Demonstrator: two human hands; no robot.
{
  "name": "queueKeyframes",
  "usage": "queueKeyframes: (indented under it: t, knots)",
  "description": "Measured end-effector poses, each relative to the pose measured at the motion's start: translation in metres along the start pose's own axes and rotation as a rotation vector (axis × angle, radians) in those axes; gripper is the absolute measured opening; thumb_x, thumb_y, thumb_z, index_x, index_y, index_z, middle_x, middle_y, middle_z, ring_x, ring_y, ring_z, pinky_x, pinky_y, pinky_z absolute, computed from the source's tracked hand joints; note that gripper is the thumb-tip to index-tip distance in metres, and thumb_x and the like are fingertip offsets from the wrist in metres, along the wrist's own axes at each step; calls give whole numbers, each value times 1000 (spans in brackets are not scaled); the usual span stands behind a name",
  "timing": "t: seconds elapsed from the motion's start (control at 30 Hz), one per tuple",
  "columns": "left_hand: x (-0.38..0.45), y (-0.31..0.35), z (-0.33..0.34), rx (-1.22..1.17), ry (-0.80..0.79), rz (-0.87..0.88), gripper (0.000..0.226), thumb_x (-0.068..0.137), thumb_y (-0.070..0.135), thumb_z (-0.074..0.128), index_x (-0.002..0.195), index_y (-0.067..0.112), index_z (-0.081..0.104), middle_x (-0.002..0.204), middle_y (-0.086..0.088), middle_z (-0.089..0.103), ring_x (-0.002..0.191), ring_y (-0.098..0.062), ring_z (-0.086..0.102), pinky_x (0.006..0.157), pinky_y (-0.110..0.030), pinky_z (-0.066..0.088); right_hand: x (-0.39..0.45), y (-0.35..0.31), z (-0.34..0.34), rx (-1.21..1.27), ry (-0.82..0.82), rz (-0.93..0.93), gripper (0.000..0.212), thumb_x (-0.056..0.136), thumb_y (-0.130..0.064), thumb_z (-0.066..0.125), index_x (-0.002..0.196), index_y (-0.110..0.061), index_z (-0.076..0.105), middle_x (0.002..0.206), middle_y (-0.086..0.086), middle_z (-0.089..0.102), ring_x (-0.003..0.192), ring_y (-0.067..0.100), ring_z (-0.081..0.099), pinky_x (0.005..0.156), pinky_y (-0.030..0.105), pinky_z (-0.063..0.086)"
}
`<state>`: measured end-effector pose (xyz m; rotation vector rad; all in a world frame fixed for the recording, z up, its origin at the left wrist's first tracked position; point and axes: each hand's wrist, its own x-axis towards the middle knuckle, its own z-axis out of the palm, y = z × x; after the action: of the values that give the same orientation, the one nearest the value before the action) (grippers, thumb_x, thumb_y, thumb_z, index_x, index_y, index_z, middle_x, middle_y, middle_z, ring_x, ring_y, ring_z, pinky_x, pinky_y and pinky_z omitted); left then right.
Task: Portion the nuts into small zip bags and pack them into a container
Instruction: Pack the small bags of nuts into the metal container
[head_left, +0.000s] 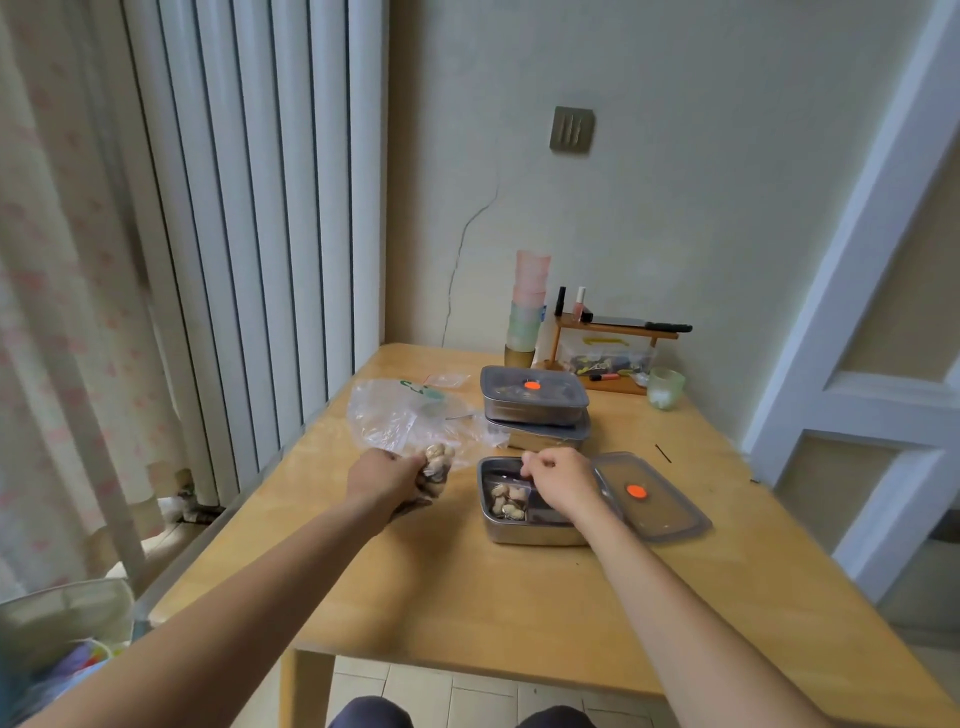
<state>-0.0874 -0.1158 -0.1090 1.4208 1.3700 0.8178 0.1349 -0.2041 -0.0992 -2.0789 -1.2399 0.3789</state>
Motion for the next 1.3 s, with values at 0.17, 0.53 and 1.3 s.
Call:
queueKeyframes:
  t: [0.17, 0.53, 1.3]
  knots:
    - [-17, 33, 43, -60, -78, 143, 33, 93, 33, 71, 88, 1, 73, 78, -15, 74, 59, -22, 68, 40, -20, 45, -3, -19, -6, 535, -212, 33, 36, 102, -50, 56, 118, -19, 65, 108, 10, 73, 94, 24, 73, 75, 36, 63]
    - [-11, 47, 89, 53, 55, 260, 26, 102, 36, 57, 92, 13, 64, 74, 4, 61, 70, -9, 60, 79, -44, 61, 8, 26, -20, -96, -161, 204, 46, 92, -41, 67, 121, -10, 51, 119, 8, 66, 101, 25, 65, 73, 30, 48]
    - [10, 26, 133, 611, -369, 713, 43, 92, 5, 54, 134, 16, 53, 122, -3, 70, 113, -23, 64, 94, -36, 52, 4, 35, -23, -166, 19, 7, 26, 97, -43, 62, 107, -18, 59, 113, 5, 63, 102, 27, 59, 83, 38, 51]
